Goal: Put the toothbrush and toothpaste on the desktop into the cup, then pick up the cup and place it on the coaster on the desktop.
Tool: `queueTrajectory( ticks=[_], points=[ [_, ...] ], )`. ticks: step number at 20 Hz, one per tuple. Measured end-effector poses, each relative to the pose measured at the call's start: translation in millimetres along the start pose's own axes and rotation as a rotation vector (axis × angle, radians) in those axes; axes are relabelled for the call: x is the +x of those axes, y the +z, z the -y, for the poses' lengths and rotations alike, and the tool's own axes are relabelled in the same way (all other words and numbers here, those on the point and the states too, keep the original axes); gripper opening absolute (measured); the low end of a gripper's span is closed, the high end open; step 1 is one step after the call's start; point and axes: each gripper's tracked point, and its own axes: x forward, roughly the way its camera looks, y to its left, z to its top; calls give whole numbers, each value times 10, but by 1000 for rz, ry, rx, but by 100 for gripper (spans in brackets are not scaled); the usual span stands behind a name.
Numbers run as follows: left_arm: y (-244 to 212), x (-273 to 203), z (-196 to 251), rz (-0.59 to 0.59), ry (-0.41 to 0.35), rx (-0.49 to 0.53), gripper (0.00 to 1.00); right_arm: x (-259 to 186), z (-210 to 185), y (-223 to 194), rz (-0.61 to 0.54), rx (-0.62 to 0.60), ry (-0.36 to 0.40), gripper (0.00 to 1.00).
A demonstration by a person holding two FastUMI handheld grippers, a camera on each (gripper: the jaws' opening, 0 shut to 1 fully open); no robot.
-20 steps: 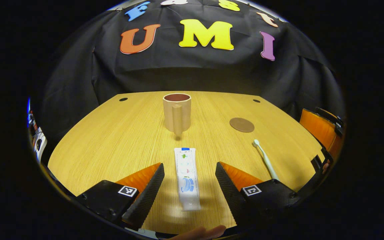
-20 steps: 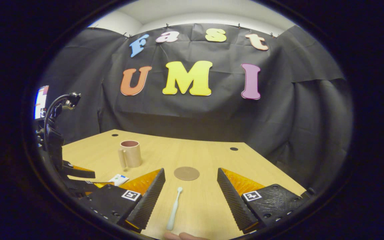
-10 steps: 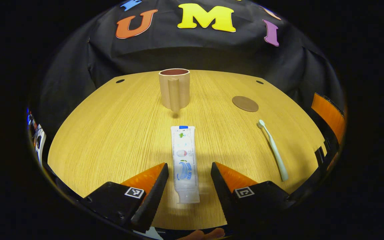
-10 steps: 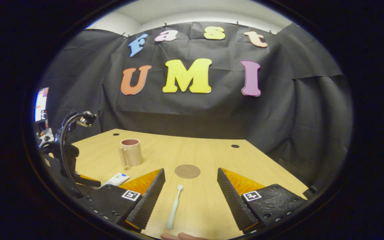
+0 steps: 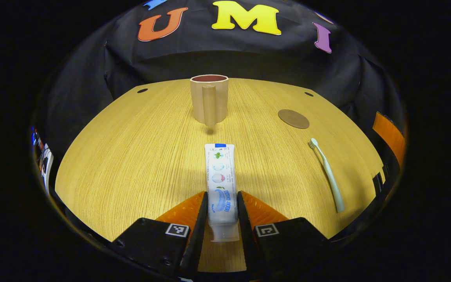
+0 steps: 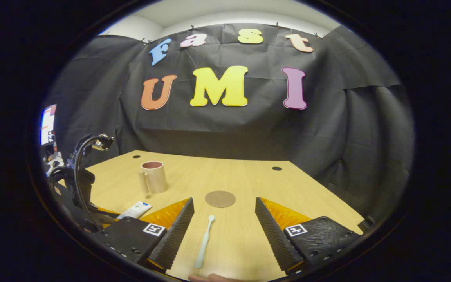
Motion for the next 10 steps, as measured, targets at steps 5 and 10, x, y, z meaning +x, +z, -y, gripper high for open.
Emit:
queueTrajectory(
  ticks=[5,10],
  points=[
    [119,-74,-91,57,23,-1,43,23,20,-62,-18,-4,-6,95],
    [672,-439,-159,276,47,-16,39,107,-35,-228,-65,1,2,95]
  ],
)
